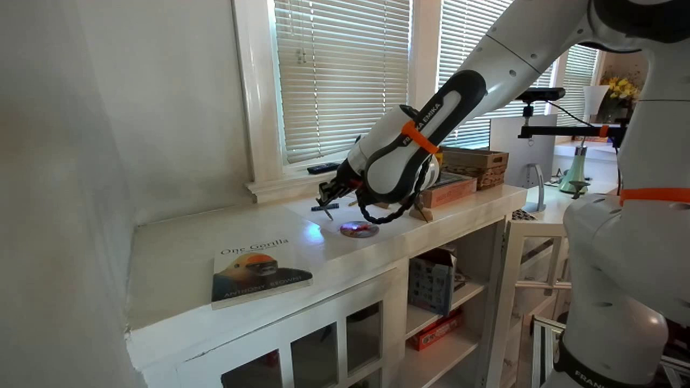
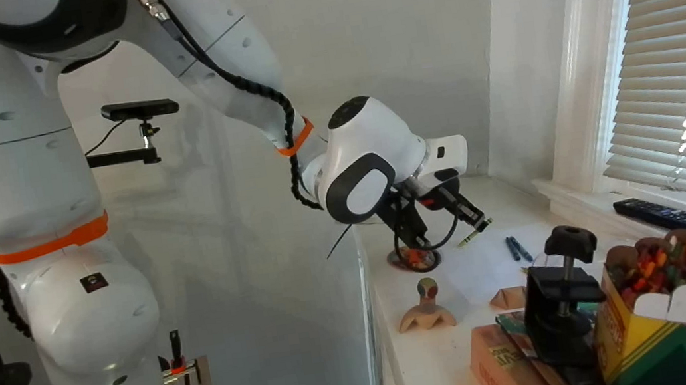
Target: Pick up the crayon from the counter and write on the paper
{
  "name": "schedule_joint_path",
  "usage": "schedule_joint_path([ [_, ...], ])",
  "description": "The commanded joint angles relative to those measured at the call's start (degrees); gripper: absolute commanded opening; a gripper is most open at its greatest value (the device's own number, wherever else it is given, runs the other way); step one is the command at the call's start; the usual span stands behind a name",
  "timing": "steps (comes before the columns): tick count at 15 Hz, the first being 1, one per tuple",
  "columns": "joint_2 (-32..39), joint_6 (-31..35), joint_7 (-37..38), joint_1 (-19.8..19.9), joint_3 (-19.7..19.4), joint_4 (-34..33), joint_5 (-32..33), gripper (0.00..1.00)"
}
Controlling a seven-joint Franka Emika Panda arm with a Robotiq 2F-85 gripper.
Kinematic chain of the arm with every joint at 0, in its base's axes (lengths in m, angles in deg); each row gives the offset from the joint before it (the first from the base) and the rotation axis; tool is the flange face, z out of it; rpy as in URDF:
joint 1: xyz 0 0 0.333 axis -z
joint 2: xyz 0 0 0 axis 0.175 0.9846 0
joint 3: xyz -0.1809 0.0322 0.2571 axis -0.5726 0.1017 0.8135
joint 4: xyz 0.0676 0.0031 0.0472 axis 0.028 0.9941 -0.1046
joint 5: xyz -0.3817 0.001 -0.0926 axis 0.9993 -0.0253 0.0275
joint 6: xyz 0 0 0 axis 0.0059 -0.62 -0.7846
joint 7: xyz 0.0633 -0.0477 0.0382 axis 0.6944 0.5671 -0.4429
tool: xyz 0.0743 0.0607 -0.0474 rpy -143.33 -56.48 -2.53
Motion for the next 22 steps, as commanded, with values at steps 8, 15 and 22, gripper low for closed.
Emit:
schedule_joint_path([
  [8, -1.1, -10.4, -4.5, 0.0, -3.3, -1.0, 1.3, 0.02],
  [15, -5.7, -28.5, 5.5, 10.4, 4.7, -7.9, 9.3, 0.50],
  [22, -14.7, -60.2, 1.1, 17.1, 15.0, -13.2, -4.1, 1.00],
])
